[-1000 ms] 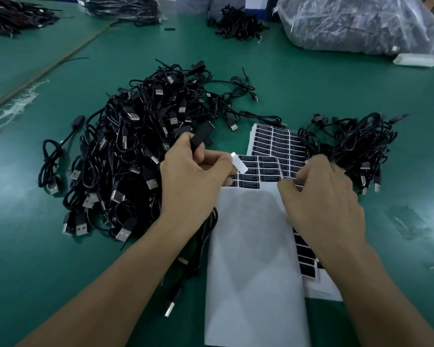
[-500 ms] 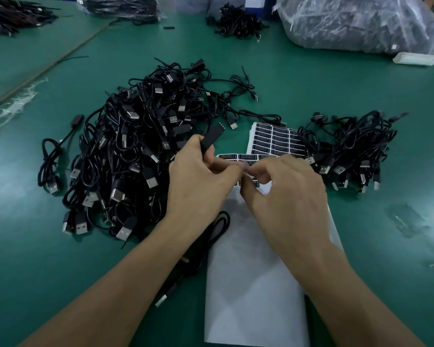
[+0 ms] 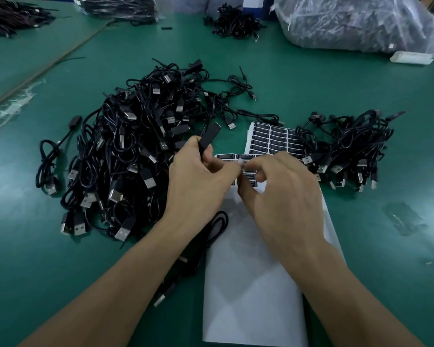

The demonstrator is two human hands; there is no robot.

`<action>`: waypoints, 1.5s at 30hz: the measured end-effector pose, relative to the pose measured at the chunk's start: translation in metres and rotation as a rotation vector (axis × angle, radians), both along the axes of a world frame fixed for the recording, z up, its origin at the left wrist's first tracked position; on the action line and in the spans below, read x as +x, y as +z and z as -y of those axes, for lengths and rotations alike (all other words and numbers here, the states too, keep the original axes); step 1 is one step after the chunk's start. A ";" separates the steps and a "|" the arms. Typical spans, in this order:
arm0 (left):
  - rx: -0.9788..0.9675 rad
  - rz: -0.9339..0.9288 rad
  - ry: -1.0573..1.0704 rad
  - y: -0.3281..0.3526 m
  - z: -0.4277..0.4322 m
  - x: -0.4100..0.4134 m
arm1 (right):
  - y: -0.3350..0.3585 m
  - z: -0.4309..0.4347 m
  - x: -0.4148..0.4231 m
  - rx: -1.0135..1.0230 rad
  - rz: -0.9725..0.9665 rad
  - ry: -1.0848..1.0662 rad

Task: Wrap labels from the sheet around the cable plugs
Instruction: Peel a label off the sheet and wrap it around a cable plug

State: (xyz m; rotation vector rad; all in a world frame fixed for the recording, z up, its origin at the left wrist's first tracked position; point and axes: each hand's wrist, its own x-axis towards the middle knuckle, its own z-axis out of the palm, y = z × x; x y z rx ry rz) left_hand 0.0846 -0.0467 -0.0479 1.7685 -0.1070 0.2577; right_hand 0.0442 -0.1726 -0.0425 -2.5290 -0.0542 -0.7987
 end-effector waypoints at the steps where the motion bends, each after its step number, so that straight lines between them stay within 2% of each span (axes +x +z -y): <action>1: -0.002 -0.008 -0.007 0.000 0.000 0.000 | 0.000 0.001 -0.001 0.001 0.001 0.001; 7: -0.048 -0.028 -0.029 0.004 0.001 -0.002 | 0.000 0.001 -0.001 0.012 0.037 -0.006; 10: -0.107 -0.013 -0.046 0.005 0.001 -0.003 | 0.001 0.003 -0.002 0.104 0.010 0.038; 15: -0.093 -0.038 -0.119 0.000 0.000 -0.002 | 0.009 0.008 0.002 0.713 -0.126 0.151; 19: -0.098 -0.022 -0.165 -0.002 0.000 -0.002 | 0.012 0.010 0.004 0.959 -0.206 0.202; 22: -0.094 -0.006 -0.157 -0.001 0.001 -0.002 | 0.012 0.012 0.004 0.952 -0.217 0.206; 26: -0.092 -0.009 -0.146 0.001 0.001 -0.003 | 0.008 0.015 0.004 0.797 -0.159 0.151; 35: -0.078 -0.029 -0.180 0.000 0.000 -0.003 | 0.011 0.023 0.006 0.821 -0.209 0.253; 41: -0.025 -0.020 -0.151 0.002 0.002 -0.007 | 0.009 0.025 0.006 0.786 -0.227 0.185; 45: -0.051 -0.080 -0.157 0.004 0.004 -0.009 | 0.008 0.025 0.006 0.894 -0.151 0.137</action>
